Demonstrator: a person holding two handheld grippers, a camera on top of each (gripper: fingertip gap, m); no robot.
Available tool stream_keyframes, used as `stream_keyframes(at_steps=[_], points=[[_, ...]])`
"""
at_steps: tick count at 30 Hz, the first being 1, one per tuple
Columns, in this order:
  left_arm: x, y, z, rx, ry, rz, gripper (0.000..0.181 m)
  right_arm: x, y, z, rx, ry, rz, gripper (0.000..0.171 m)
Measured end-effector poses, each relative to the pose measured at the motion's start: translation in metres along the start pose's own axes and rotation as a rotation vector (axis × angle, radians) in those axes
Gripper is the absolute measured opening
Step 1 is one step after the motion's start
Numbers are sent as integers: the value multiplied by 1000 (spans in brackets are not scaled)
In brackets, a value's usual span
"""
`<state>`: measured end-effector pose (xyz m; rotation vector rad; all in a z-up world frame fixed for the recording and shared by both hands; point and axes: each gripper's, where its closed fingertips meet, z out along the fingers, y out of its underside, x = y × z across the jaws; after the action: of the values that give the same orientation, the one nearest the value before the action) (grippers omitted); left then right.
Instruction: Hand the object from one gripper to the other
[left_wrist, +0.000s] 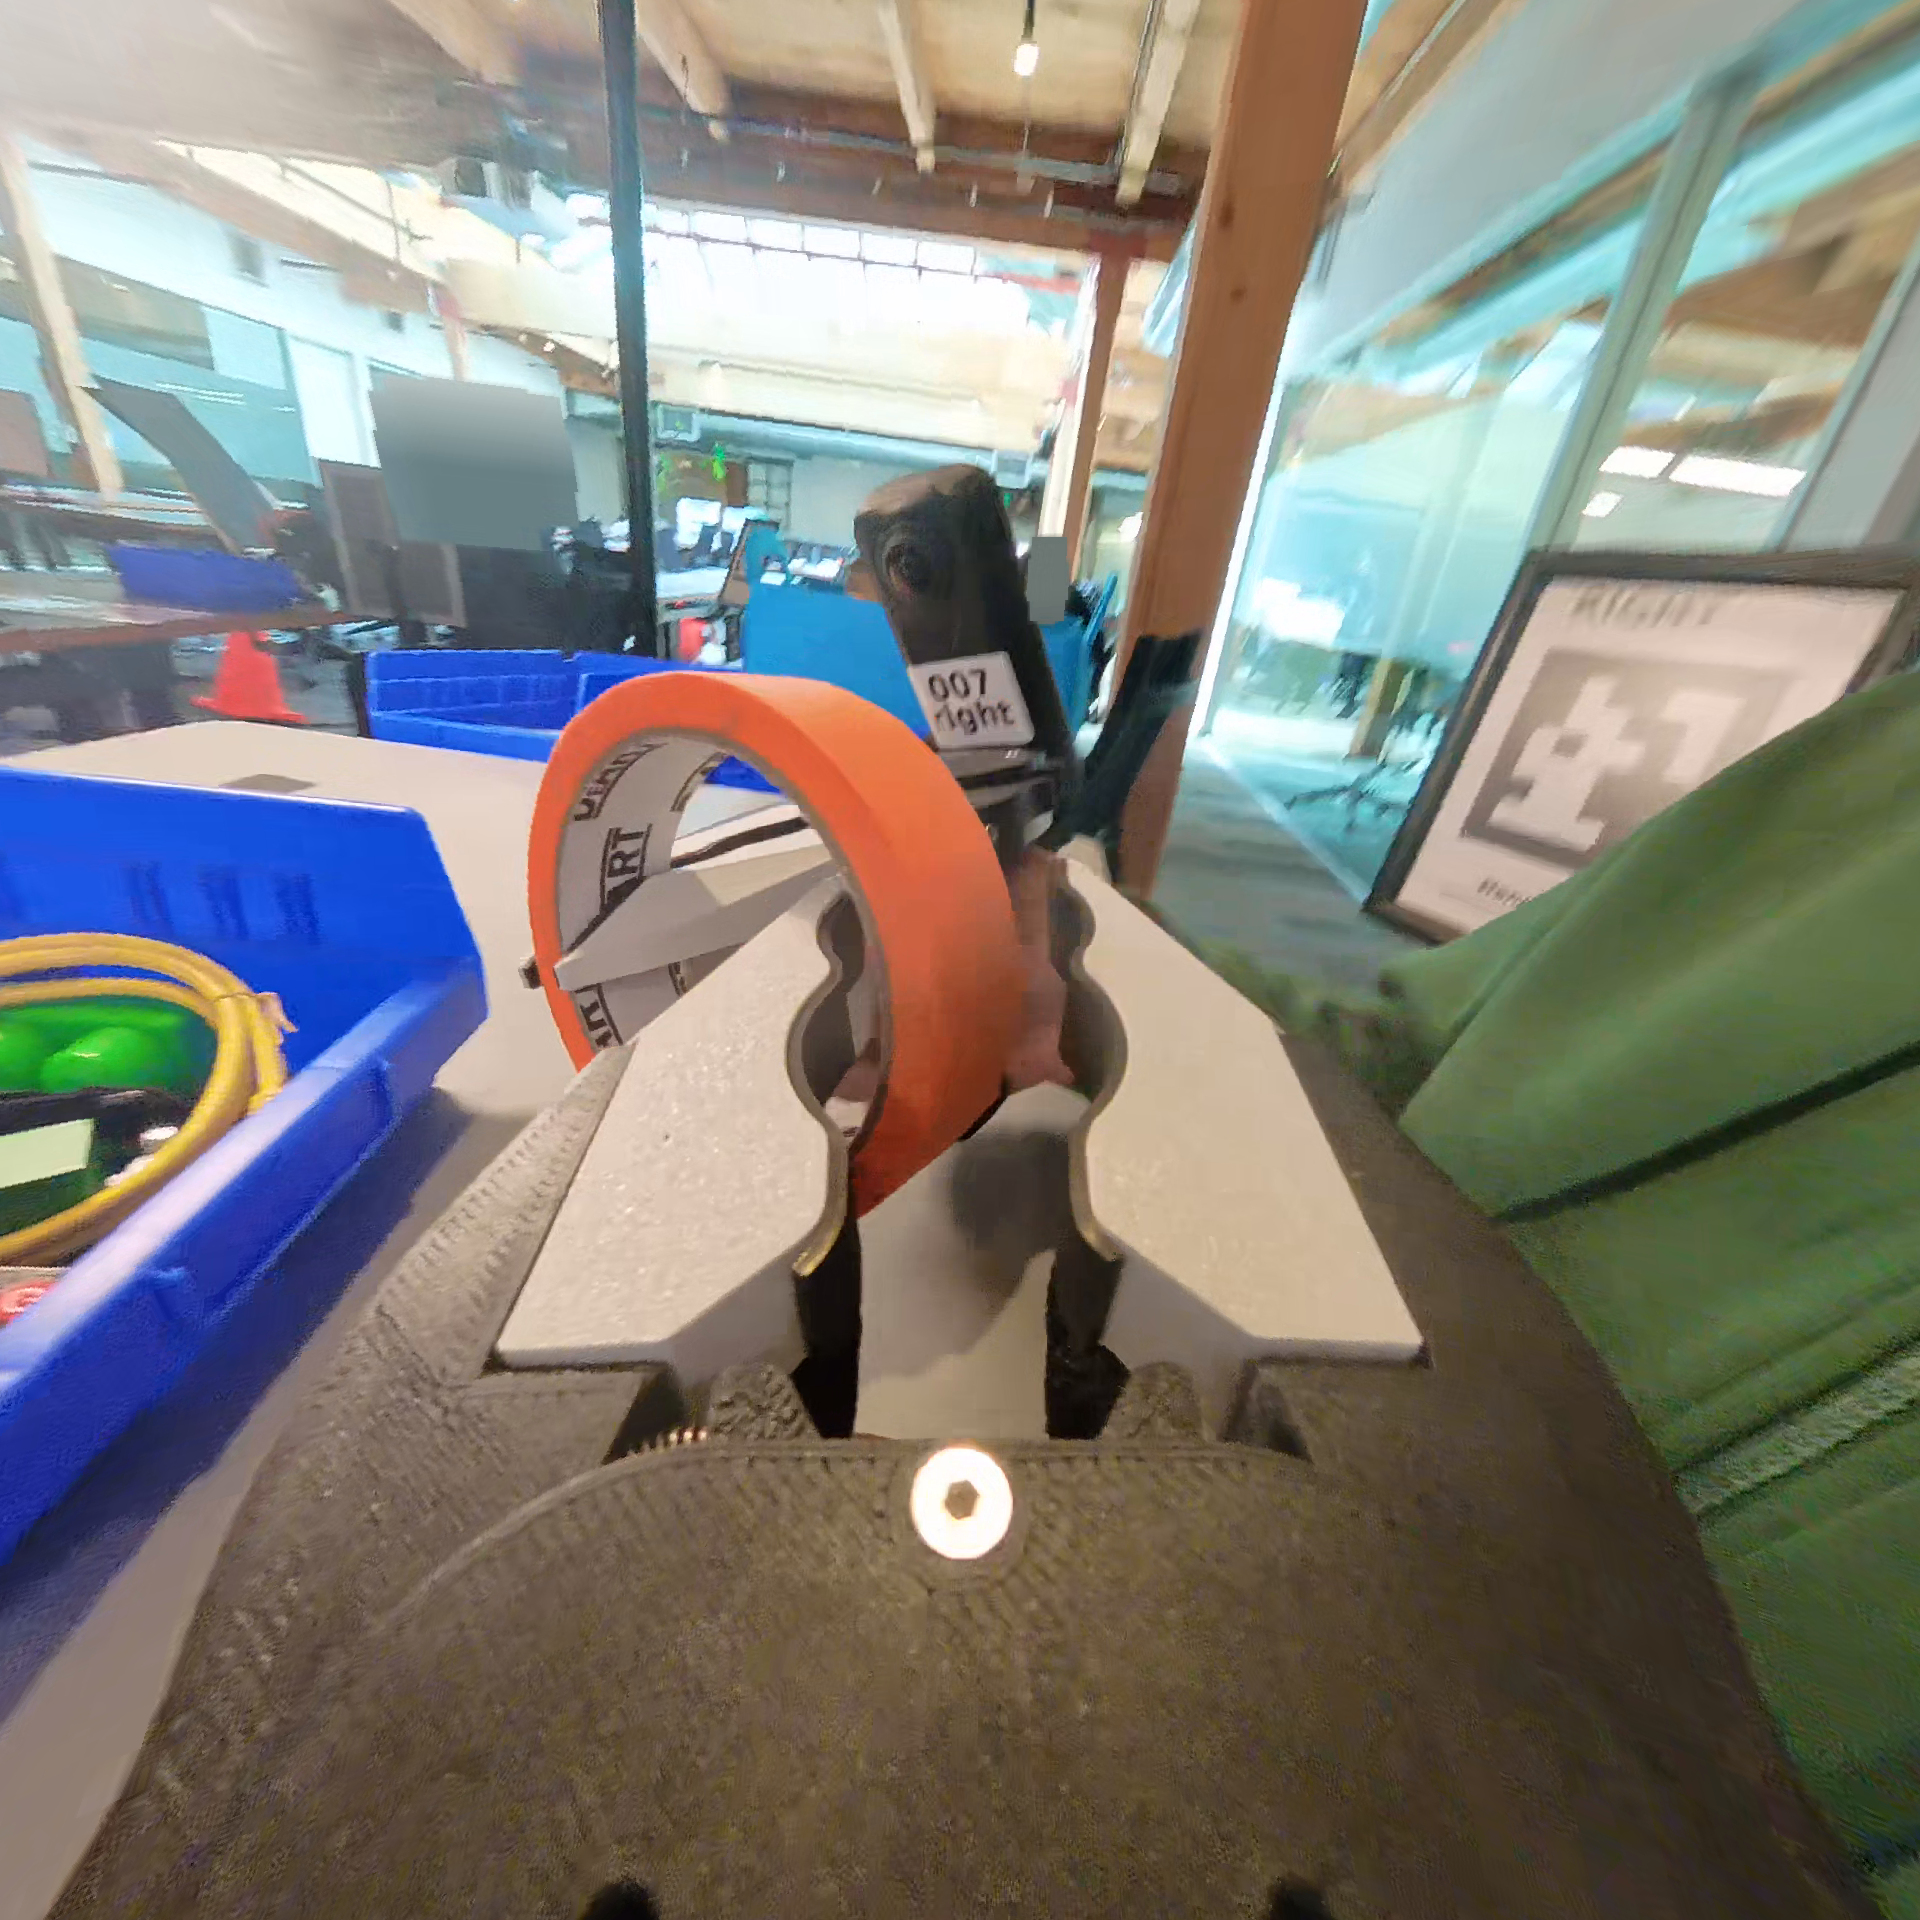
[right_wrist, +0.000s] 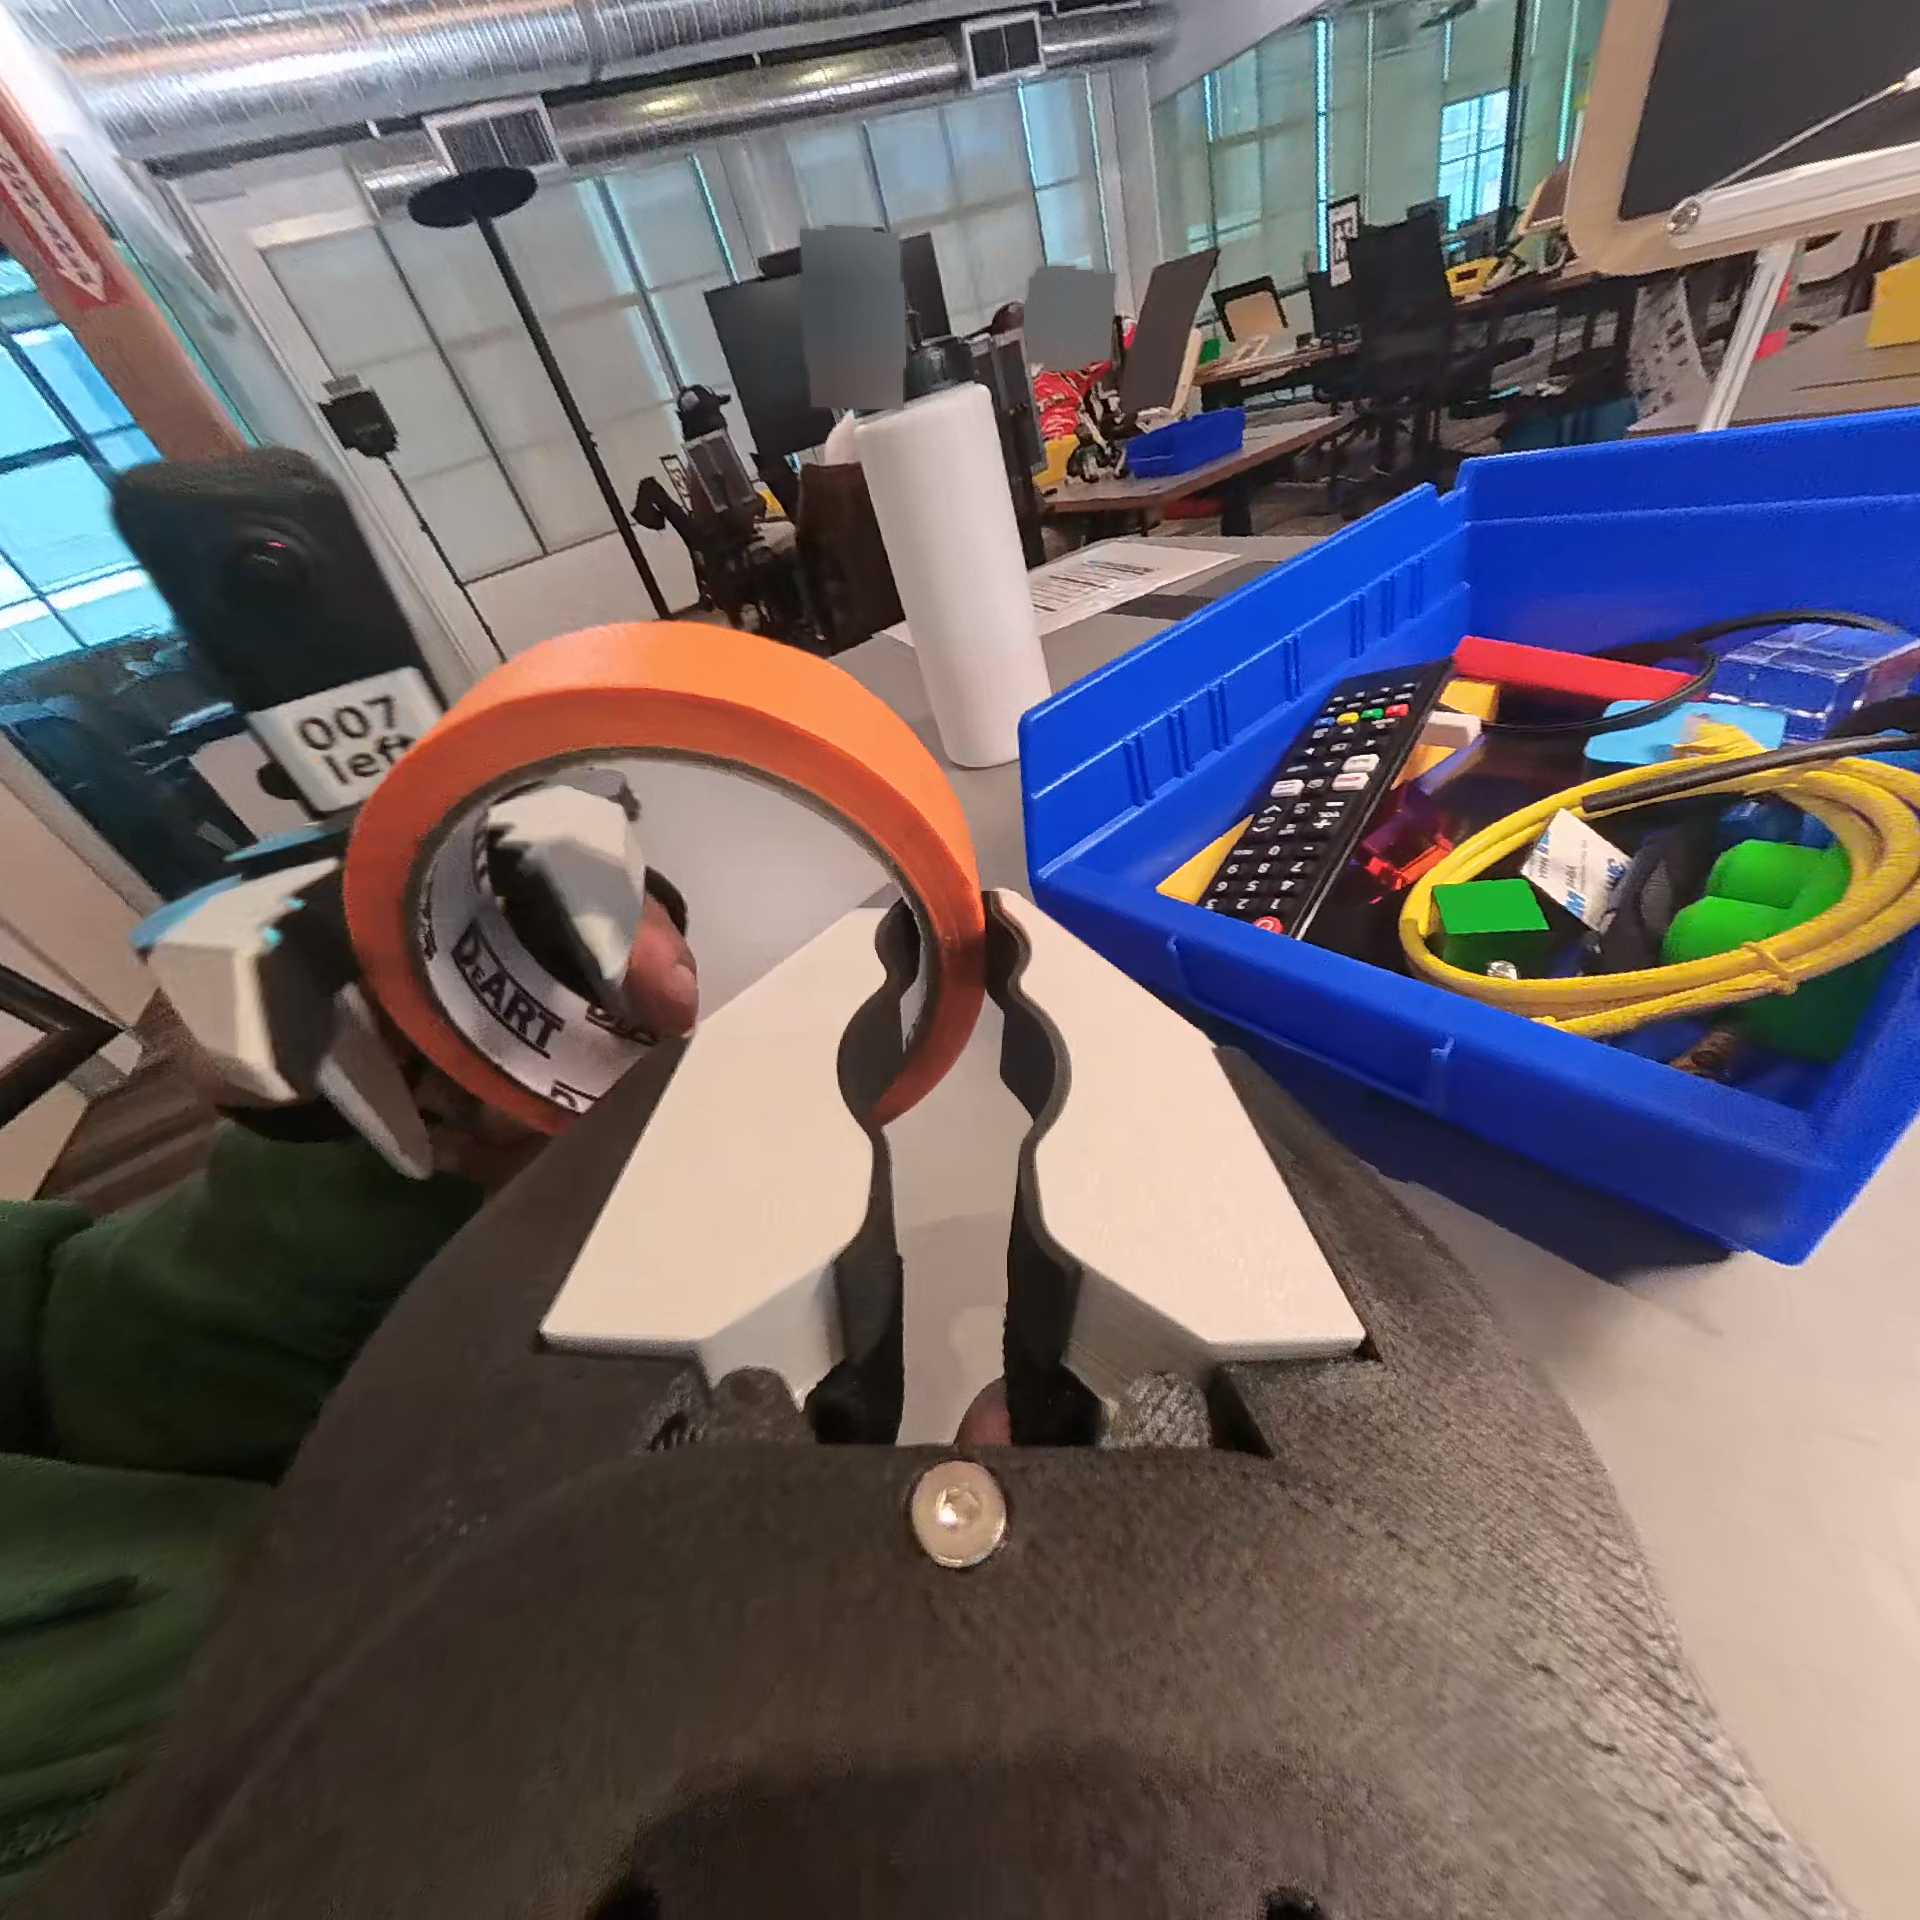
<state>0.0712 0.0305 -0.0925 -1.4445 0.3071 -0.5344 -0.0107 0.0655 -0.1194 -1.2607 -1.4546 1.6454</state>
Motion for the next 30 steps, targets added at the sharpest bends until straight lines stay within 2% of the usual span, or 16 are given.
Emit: stream_keyframes(at_steps=[2,8,10,14,19,21,24,27,30], points=[[-5,9,2,-49,-55,77,22,2,3,0,-16,3,6,11],[-2,-4,-4,33,-26,23,20,-5,-5,1,37,-14,-37,16],[-3,-15,-9,111,-24,-15,20,-5,-15,-3,92,5,-73,31],[-26,-45,-32,348,-64,-183,20,-9,-35,-13,207,50,-203,45],[-68,-77,-72,690,-94,-438,19,-30,-53,-12,296,112,-535,57],[-73,-88,-76,785,-56,-477,19,-29,-58,-7,302,177,-597,61],[-62,-98,-67,876,77,-512,20,-40,-56,0,308,127,-555,80],[-46,-91,-45,826,213,-584,20,-52,-54,-6,331,93,-589,100],[-33,-84,-42,800,261,-591,20,-58,-63,-24,414,121,-632,105]])
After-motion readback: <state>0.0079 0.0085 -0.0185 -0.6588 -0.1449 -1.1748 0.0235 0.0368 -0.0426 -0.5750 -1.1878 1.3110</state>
